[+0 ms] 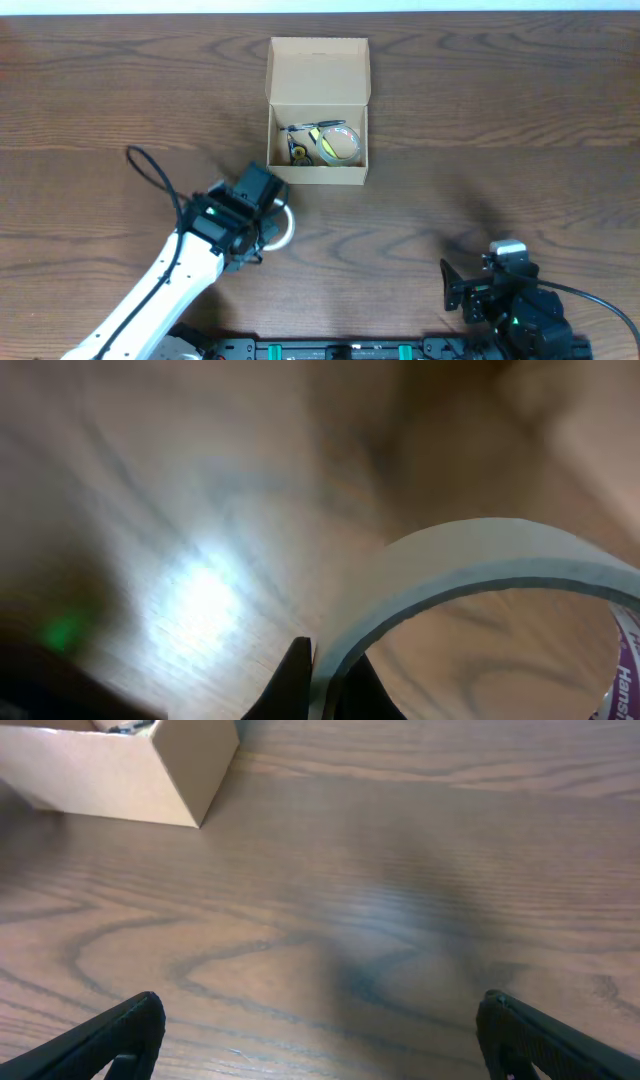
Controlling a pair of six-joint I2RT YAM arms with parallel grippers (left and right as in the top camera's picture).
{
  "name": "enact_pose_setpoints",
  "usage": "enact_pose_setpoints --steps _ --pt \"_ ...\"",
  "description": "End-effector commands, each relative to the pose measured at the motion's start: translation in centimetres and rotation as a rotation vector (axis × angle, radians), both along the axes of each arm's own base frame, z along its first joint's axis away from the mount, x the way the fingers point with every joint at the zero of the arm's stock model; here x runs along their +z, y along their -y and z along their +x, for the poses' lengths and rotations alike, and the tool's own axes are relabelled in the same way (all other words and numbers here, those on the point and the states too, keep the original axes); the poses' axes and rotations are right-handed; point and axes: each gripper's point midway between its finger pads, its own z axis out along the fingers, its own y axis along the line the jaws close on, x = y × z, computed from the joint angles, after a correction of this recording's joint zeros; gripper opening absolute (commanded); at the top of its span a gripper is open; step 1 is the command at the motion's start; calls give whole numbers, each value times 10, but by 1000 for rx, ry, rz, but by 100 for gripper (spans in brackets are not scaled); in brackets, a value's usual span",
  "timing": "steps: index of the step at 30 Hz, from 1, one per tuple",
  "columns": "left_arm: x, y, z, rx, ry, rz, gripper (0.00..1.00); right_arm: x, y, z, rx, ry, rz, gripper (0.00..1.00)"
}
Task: Pack container
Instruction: 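Lift the white tape roll into the box and release it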
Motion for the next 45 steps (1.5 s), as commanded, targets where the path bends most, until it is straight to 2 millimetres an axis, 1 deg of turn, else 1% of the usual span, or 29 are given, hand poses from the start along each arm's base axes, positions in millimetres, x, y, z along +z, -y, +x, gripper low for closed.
enact_pose_setpoints --steps 1,2,5,7,8,9,12,14,17,19,23,29,32,36,39,45 --pt "43 -8 35 -154 167 118 6 -1 3 1 -9 5 -17 99" --pt "56 -10 45 -190 209 153 6 -1 3 1 -9 5 -17 99" --pt "81 -14 68 -270 276 230 6 -1 3 1 -9 5 -17 99" --pt "91 -14 82 -327 287 268 6 -1 3 1 -9 5 -17 99" --pt "95 -14 94 -381 288 294 6 -1 3 1 -9 5 -17 99" --pt "98 -12 106 -436 283 321 6 -1 3 1 -9 5 -17 99" --pt "98 -5 134 -561 256 366 5 -1 3 1 -9 5 -17 99" --pt "97 4 147 -648 250 375 6 -1 3 1 -9 5 -17 99" --pt "95 24 168 -811 244 372 6 -1 3 1 -9 5 -17 99" --pt "91 33 178 -880 240 371 6 -1 3 1 -9 5 -17 99" --pt "73 54 192 -998 242 328 6 -1 3 1 -9 5 -17 99" --pt "45 70 204 -1050 230 284 6 -1 3 1 -9 5 -17 99" --pt "34 76 209 -1057 229 267 6 -1 3 1 -9 5 -17 99" --pt "25 82 216 -1071 240 261 6 -1 3 1 -9 5 -17 99" --pt "20 87 217 -1117 243 246 6 -1 3 1 -9 5 -17 99" --pt "4 92 218 -1153 220 250 6 -1 3 1 -9 5 -17 99"
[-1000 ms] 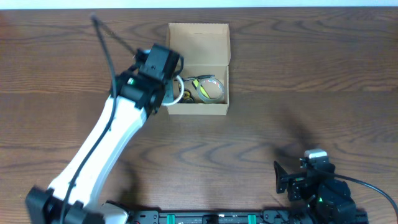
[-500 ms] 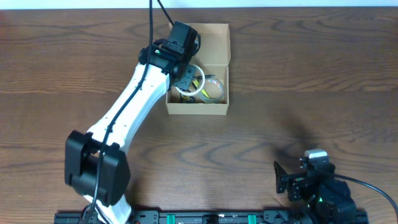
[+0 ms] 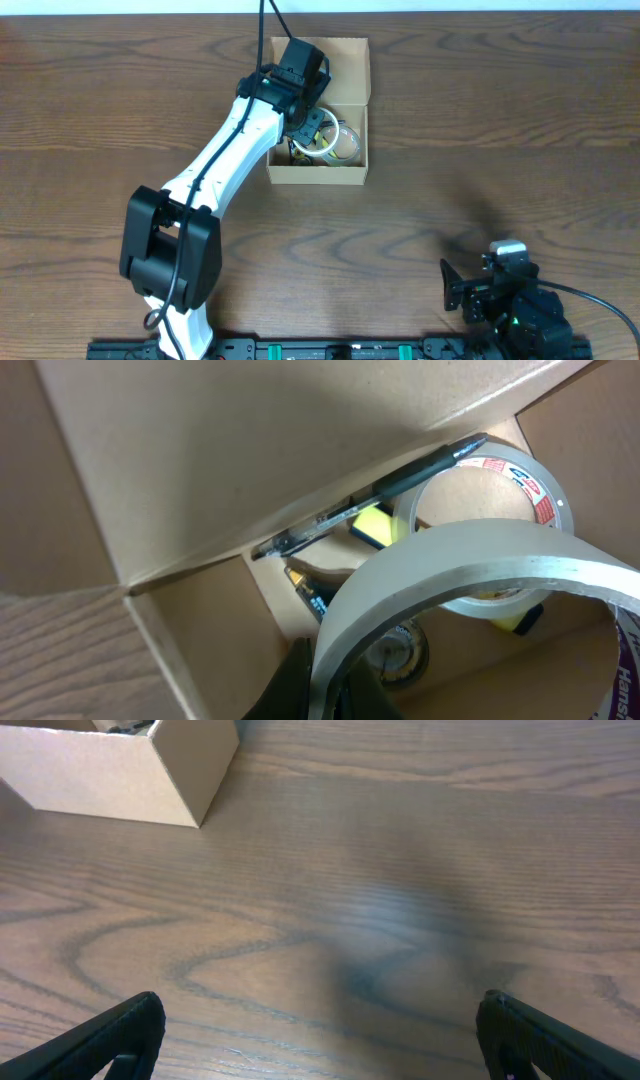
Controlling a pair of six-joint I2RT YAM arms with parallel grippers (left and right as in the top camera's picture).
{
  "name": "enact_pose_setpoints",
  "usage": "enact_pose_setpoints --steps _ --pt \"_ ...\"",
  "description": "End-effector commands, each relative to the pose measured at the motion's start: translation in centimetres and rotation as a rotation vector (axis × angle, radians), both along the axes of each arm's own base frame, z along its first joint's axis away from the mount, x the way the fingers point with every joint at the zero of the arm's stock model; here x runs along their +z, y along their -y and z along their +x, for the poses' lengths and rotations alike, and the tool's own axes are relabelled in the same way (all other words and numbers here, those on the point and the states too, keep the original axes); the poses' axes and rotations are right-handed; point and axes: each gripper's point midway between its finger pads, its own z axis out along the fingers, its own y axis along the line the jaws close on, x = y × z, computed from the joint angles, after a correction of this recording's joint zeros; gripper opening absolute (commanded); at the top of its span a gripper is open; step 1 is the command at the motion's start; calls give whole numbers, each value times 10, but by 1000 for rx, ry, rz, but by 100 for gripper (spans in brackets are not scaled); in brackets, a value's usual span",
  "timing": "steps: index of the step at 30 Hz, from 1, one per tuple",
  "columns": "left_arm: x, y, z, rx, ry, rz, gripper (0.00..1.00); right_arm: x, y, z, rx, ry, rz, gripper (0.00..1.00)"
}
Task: Pack container
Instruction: 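Lift the white tape roll into the box and release it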
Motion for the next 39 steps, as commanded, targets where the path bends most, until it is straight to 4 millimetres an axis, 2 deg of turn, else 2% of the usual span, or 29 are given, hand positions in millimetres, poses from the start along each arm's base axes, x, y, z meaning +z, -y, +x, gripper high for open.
enact_pose_setpoints --steps 1,8,9,10,12,14,16,19,22,23,29,31,36,39 --pt "-6 7 5 -33 -2 3 6 -1 3 1 -9 5 -17 99" --pt "-13 10 8 -42 0 5 6 -1 3 1 -9 5 -17 99" --pt "-13 10 8 -42 1 4 8 -1 3 1 -9 5 -17 99" --pt "-13 10 8 -41 1 4 15 -1 3 1 -9 5 -17 99" --pt "-13 10 8 -42 1 4 34 -1 3 1 -9 5 -17 99" --pt "-13 10 8 -41 0 4 41 -1 3 1 -9 5 -17 99" --pt "-13 10 8 -41 1 4 42 -1 3 1 -9 5 -17 99" --pt "-13 11 8 -42 0 1 56 -1 3 1 -9 5 -17 99" --pt "-9 17 6 -53 -7 -33 79 -1 3 1 -9 5 -17 99" --pt "-7 17 6 -37 -5 -45 96 -1 3 1 -9 5 -17 99" --pt "14 19 5 -17 27 -87 95 -1 3 1 -9 5 -17 99" --pt "28 22 3 -9 44 -122 95 -1 3 1 -9 5 -17 99" --pt "70 20 -1 29 117 -182 95 -1 3 1 -9 5 -17 99" --pt "104 12 -11 32 175 -197 96 -1 3 1 -9 5 -17 99"
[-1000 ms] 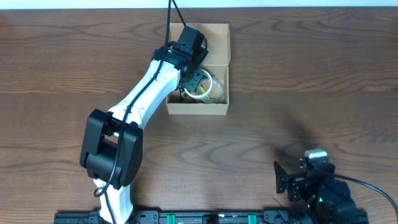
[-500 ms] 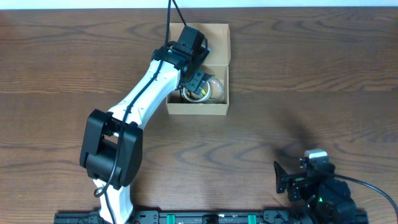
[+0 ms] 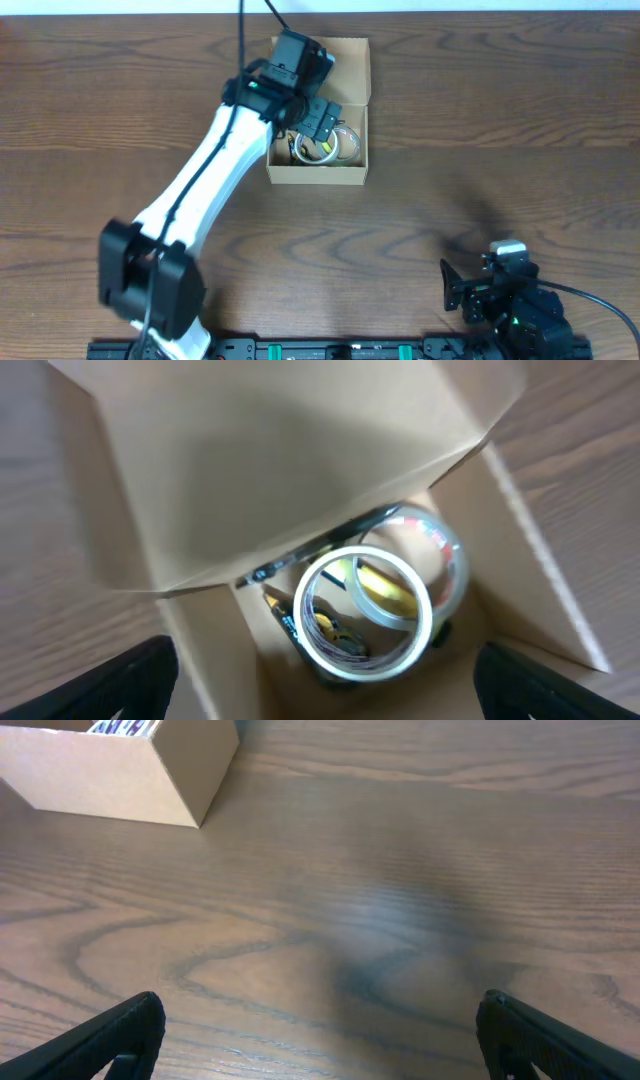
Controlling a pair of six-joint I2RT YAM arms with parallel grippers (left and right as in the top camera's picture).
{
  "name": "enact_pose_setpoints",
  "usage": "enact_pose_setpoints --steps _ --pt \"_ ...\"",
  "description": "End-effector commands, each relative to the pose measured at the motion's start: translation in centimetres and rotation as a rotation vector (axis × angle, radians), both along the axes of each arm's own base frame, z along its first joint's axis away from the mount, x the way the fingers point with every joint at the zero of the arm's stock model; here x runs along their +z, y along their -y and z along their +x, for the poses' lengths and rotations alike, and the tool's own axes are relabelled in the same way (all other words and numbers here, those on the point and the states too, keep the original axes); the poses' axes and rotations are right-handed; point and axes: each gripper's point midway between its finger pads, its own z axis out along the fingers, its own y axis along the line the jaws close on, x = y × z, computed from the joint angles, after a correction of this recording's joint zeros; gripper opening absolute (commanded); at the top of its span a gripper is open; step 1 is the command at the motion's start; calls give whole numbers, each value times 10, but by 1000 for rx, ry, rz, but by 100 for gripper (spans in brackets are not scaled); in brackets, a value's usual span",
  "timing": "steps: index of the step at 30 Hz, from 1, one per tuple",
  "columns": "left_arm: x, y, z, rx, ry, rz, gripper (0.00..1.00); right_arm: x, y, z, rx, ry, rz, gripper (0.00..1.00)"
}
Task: Pack container
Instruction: 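Lift the white tape roll into the box and release it, then raise both grippers to the box lid's left and right edges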
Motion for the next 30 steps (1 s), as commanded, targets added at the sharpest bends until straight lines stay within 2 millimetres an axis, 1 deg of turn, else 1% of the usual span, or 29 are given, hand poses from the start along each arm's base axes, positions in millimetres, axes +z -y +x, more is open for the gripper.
enact_pose_setpoints --steps 1,3,7,9,13,16,21,26,28,30 --pt "44 -7 -8 28 76 -32 96 -1 3 1 -9 5 -18 99" --pt "63 -16 -20 37 96 -32 95 -1 3 1 -9 5 -17 99" --pt "84 -26 -40 38 107 -39 95 -1 3 1 -9 5 -17 99" --pt "90 -29 -46 54 106 -51 96 -1 3 1 -9 5 -17 99" --pt "98 -30 -49 82 114 -85 95 -1 3 1 -9 5 -17 99" --pt "100 -25 -50 71 112 -111 95 -1 3 1 -9 5 -17 99" --pt "92 -28 -57 72 71 -88 95 -1 3 1 -9 5 -17 99" --pt "92 -28 -57 72 70 -89 95 -1 3 1 -9 6 -19 99" --pt "92 -28 -57 72 69 -88 95 3 14 5 -60 31 -59 99" --pt "92 -29 -57 72 69 -87 96 25 11 17 -69 130 -26 99"
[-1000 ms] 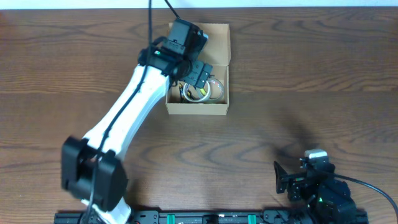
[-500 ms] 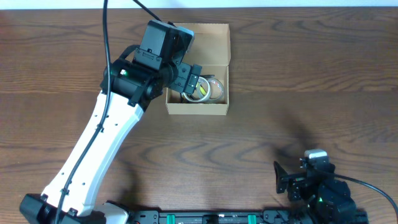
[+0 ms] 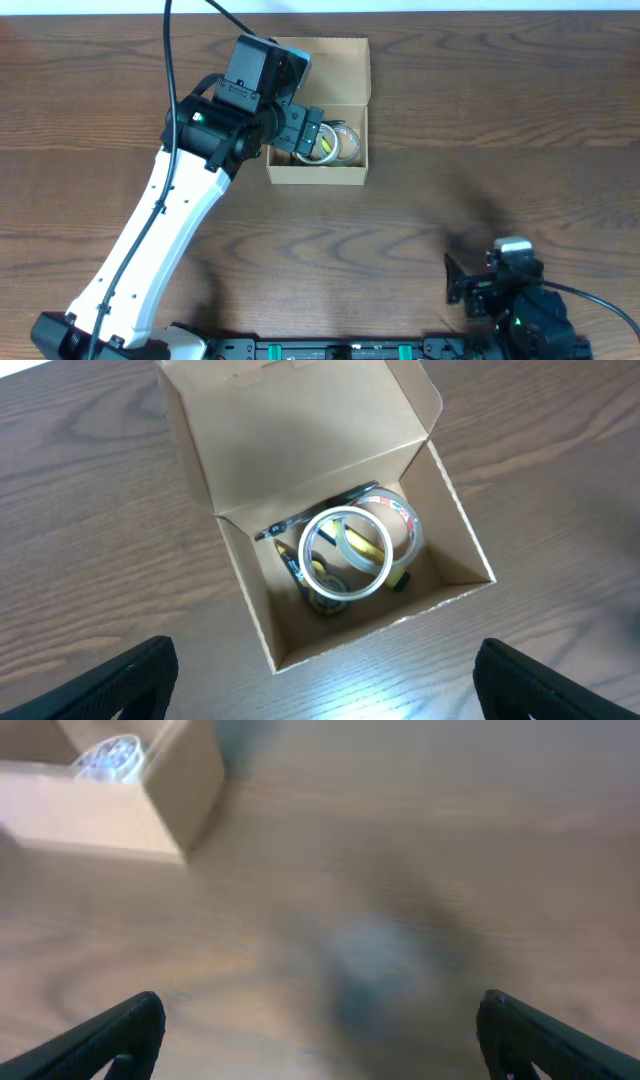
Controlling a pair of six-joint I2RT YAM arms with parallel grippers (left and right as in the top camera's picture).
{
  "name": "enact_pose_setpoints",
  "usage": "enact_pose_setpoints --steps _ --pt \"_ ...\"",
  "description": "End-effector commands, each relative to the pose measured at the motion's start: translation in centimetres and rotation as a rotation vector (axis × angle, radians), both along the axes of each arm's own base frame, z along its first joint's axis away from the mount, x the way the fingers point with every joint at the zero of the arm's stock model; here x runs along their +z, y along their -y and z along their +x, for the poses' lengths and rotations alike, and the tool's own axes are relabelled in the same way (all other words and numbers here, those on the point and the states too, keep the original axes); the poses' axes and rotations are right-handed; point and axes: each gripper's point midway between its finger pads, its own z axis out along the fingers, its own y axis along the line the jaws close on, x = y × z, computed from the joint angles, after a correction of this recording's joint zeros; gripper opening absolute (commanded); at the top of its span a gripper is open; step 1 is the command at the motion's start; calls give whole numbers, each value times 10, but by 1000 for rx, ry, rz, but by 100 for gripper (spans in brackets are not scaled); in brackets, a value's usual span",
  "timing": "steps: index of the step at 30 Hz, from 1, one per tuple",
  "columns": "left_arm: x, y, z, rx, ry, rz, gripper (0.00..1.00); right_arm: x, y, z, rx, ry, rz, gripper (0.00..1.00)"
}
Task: Pack container
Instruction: 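Raise both grippers to the box lid's left and right edges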
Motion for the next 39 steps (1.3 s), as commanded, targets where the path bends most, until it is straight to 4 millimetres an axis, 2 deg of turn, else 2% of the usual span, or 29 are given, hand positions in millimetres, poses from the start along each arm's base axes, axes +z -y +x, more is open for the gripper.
enact_pose_setpoints --steps 1,3,6,9,13,17,20,25,26,28,29,30,31,32,33,34,35,37,38,39 --pt "12 -2 0 17 20 -21 95 20 0 9 4 93 -16 99" --pt "11 -10 3 74 5 -43 95 36 -8 13 43 131 -5 99" --pt "8 -31 7 185 -33 -75 95 46 -11 25 46 39 -38 99" --pt "9 -44 13 248 -37 -94 95 65 -18 44 86 -20 -126 99" --pt "10 -56 20 281 -23 -99 96 100 -31 81 122 -59 -186 99" --pt "11 -73 26 326 -15 -100 96 134 -67 122 223 -80 -126 99" --pt "12 -90 31 372 -9 -103 95 150 -79 156 220 -17 -112 99" --pt "15 -124 51 509 25 -161 95 150 -87 198 158 28 -26 99" --pt "14 -132 57 541 28 -184 96 145 -84 206 131 17 -1 95" --pt "13 -140 69 555 40 -220 96 133 -74 220 70 -11 42 76" --pt "10 -144 80 559 48 -245 92 125 -64 232 15 -27 78 61" --pt "7 -146 86 564 49 -257 86 121 -58 238 -14 -34 99 54" --pt "1 -150 93 588 44 -273 84 116 -53 245 -37 -43 127 47" --pt "-7 -154 101 623 31 -290 77 111 -49 252 -46 -53 163 41" --pt "-20 -158 109 657 11 -303 69 104 -44 260 -58 -67 211 36" --pt "-31 -160 115 669 -7 -307 54 99 -40 266 -70 -79 248 30" --pt "-38 -160 119 674 -20 -313 46 94 -37 271 -76 -87 275 25" --pt "-60 -159 129 682 -55 -318 25 81 -32 282 -89 -118 353 5" --pt "-71 -159 133 688 -72 -316 15 74 -30 287 -94 -137 393 1" --pt "-78 -159 135 698 -84 -319 9 68 -31 291 -93 -151 420 1"
